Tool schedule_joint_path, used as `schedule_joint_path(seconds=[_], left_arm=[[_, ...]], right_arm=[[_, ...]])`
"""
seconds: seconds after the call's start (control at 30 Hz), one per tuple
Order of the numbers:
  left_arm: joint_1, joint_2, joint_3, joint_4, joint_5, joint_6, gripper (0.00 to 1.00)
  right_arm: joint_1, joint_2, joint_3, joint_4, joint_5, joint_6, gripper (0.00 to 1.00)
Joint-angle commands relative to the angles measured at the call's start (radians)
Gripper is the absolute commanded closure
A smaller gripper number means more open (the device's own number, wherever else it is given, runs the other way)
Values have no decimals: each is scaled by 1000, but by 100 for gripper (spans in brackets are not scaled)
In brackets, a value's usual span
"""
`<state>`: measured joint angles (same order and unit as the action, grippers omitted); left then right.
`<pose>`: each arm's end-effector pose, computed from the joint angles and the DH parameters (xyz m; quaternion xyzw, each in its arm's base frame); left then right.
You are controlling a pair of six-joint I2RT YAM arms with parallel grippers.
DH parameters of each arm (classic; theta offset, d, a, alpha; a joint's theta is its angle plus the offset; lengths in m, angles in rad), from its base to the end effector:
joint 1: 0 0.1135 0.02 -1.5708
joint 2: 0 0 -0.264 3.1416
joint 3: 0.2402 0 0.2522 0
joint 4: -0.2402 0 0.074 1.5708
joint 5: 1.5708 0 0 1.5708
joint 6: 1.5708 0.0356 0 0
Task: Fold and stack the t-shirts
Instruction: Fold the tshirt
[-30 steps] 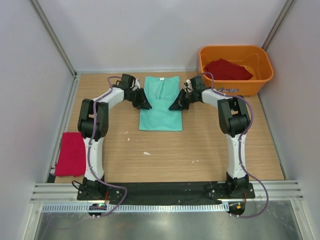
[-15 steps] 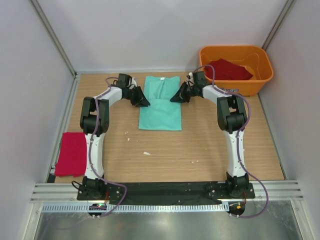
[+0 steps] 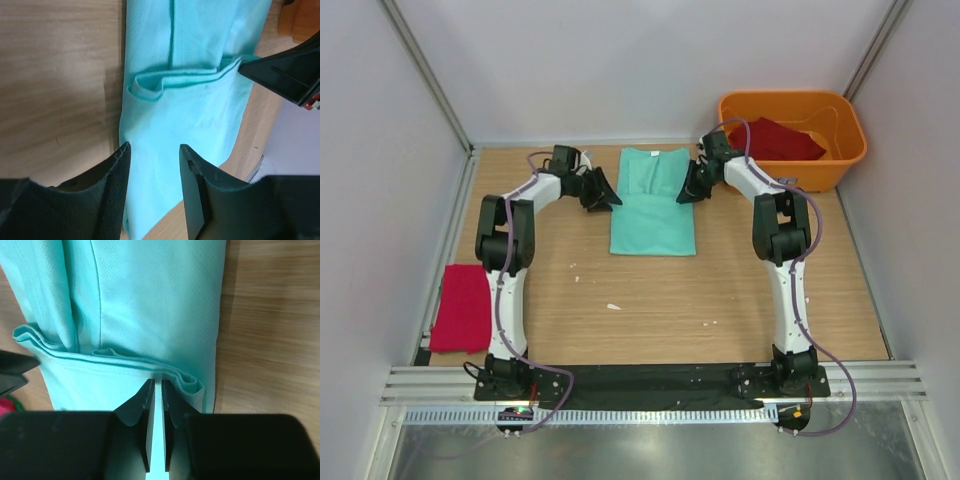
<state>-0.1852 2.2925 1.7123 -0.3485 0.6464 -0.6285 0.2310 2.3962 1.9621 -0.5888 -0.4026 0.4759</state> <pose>0.4811 -0.1120 0.1456 -0.1000 0.8998 -0.3952 0.1555 0.5001 0.1320 0.1528 0.0615 0.9428 0.2723 0.1821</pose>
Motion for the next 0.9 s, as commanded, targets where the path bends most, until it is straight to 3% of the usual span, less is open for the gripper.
schedule_joint_path(seconds=[0.0,0.17,0.27,0.3,0.4,0.53,0.7,0.77,0.87], left_arm=[[7,-192,-40,13,-25,4,54],[7,-344,-89,-35,-93,19,49],[3,-372,-138,-70,-76,16,49],[-3,-399,-167,-70,-76,18,48],[-39,-459,-262,-107,-132,61,43],[-91,-510,-390,-142,-235,33,41],[-119,-522,-560,-63,-289,-167,40],[-123,-534,-589,-21,-301,-249,36],[-125,-548,-622,-7,-324,-299,33]], right_arm=[[16,-58,125,-164,154,-129,81],[51,-130,179,-279,197,-164,63],[56,-215,89,-284,154,-155,50],[56,-271,4,-273,128,-154,39],[56,-365,-194,-224,56,-148,30],[53,-543,-434,-97,24,-100,29],[-7,-678,-764,165,-63,122,42],[-59,-715,-895,323,-123,252,42],[-88,-726,-991,420,-182,303,39]])
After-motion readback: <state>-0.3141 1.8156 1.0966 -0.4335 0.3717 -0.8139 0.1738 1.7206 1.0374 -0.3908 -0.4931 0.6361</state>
